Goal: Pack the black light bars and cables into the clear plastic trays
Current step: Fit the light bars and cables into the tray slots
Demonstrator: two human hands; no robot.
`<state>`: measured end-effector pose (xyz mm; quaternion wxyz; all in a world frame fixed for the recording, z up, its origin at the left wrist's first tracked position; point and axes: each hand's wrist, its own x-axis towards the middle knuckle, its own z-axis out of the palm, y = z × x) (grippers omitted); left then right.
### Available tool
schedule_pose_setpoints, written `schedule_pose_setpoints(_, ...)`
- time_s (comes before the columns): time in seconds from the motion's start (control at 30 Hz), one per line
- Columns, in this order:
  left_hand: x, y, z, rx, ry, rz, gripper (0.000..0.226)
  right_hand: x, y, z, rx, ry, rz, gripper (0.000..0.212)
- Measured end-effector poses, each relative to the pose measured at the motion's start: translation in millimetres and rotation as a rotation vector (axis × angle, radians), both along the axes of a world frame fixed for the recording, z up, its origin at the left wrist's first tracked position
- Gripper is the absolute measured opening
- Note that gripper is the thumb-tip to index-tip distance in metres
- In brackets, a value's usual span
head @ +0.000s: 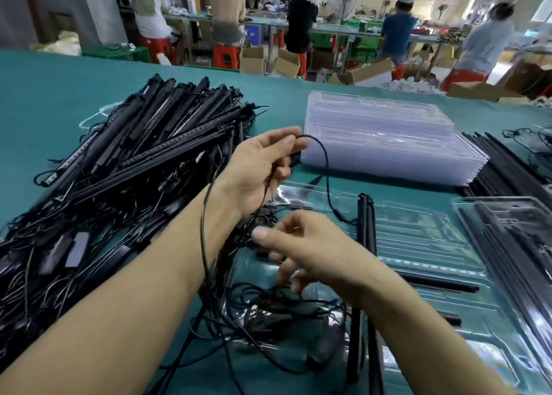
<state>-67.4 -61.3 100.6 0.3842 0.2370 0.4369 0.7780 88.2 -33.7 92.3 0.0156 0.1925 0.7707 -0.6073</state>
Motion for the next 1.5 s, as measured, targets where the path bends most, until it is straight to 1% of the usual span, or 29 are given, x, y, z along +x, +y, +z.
schedule_pose_setpoints(0.07,5,0,3,0.013,0.029,-0.057,0.013,-11,-2,-7,0.231,-0.068,0.075,0.062)
schedule_pose_setpoints(0.1,8,-1,4,0.018,0.051,-0.087,0.012,-16,-6,-11,0.231,-0.090,0.126,0.066)
schedule_pose_setpoints(0.13,11,-1,5,0.016,0.083,-0.109,0.013,-19,-13,-15,0.133,-0.092,0.148,0.058)
schedule_pose_setpoints(0.17,13,-1,5,0.003,0.140,-0.120,0.013,-22,-19,-19,-0.021,-0.068,0.155,0.042)
schedule_pose_setpoints(0.2,15,-3,5,-0.022,0.219,-0.116,0.011,-24,-25,-22,-0.161,-0.021,0.139,0.027)
schedule_pose_setpoints(0.23,16,-5,6,-0.059,0.320,-0.097,0.011,-25,-28,-25,-0.265,0.036,0.108,0.018)
schedule_pose_setpoints(0.3,13,-14,4,-0.141,0.554,-0.033,0.010,-22,-27,-29,-0.338,0.151,0.076,0.013)
schedule_pose_setpoints(0.37,6,-27,-1,-0.214,0.788,0.032,0.009,-14,-27,-32,-0.394,0.262,0.109,0.007)
schedule_pose_setpoints(0.4,4,-34,-4,-0.261,0.852,0.037,0.012,-10,-29,-33,-0.442,0.310,0.118,0.006)
schedule_pose_setpoints(0.43,2,-40,-9,-0.312,0.864,0.018,0.023,-6,-31,-33,-0.501,0.360,0.114,0.007)
schedule_pose_setpoints(0.47,2,-46,-13,-0.365,0.825,-0.025,0.034,-3,-31,-30,-0.580,0.408,0.072,0.010)
schedule_pose_setpoints(0.5,1,-52,-18,-0.422,0.763,-0.085,0.042,-1,-28,-25,-0.673,0.454,-0.021,0.014)
schedule_pose_setpoints(0.57,2,-64,-28,-0.526,0.632,-0.245,0.048,3,-8,-10,-0.856,0.585,-0.281,0.016)
schedule_pose_setpoints(0.6,3,-68,-32,-0.550,0.556,-0.335,0.048,4,6,2,-0.867,0.653,-0.384,0.013)
schedule_pose_setpoints(0.63,4,-72,-35,-0.547,0.476,-0.417,0.051,6,18,14,-0.807,0.690,-0.437,0.011)
schedule_pose_setpoints(0.7,7,-74,-34,-0.499,0.324,-0.535,0.062,5,30,27,-0.642,0.692,-0.412,0.013)
schedule_pose_setpoints(0.8,9,-71,-26,-0.388,0.258,-0.655,0.075,3,36,28,-0.581,0.730,-0.445,0.014)
schedule_pose_setpoints(0.87,9,-70,-22,-0.313,0.261,-0.694,0.073,1,45,29,-0.649,0.808,-0.558,0.014)
schedule_pose_setpoints(0.9,8,-71,-21,-0.301,0.285,-0.702,0.066,0,51,30,-0.679,0.838,-0.646,0.013)
schedule_pose_setpoints(0.97,6,-71,-25,-0.325,0.395,-0.692,0.039,-1,65,32,-0.723,0.891,-0.820,0.010)
schedule_pose_setpoints(1.0,6,-70,-27,-0.350,0.479,-0.672,0.030,-2,72,33,-0.737,0.918,-0.887,0.011)
schedule_pose_setpoints(1.1,9,-62,-31,-0.421,0.645,-0.574,0.027,-1,86,32,-0.749,0.960,-0.968,0.011)
schedule_pose_setpoints(1.17,11,-56,-30,-0.391,0.686,-0.476,0.023,1,86,27,-0.774,0.915,-0.915,0.015)
schedule_pose_setpoints(1.2,11,-54,-29,-0.361,0.692,-0.434,0.024,3,84,23,-0.764,0.838,-0.882,0.018)
schedule_pose_setpoints(1.27,13,-50,-27,-0.297,0.689,-0.355,0.028,5,74,15,-0.675,0.574,-0.778,0.020)
schedule_pose_setpoints(1.33,16,-44,-23,-0.262,0.668,-0.231,0.029,3,57,4,-0.514,0.287,-0.578,0.028)
schedule_pose_setpoints(1.37,17,-41,-23,-0.254,0.664,-0.184,0.033,0,49,0,-0.439,0.194,-0.470,0.034)
schedule_pose_setpoints(1.43,19,-35,-23,-0.274,0.713,-0.100,0.049,-7,37,-6,-0.373,0.157,-0.325,0.038)
schedule_pose_setpoints(1.5,18,-33,-23,-0.273,0.720,-0.031,0.046,-10,34,-6,-0.373,0.196,-0.242,0.038)
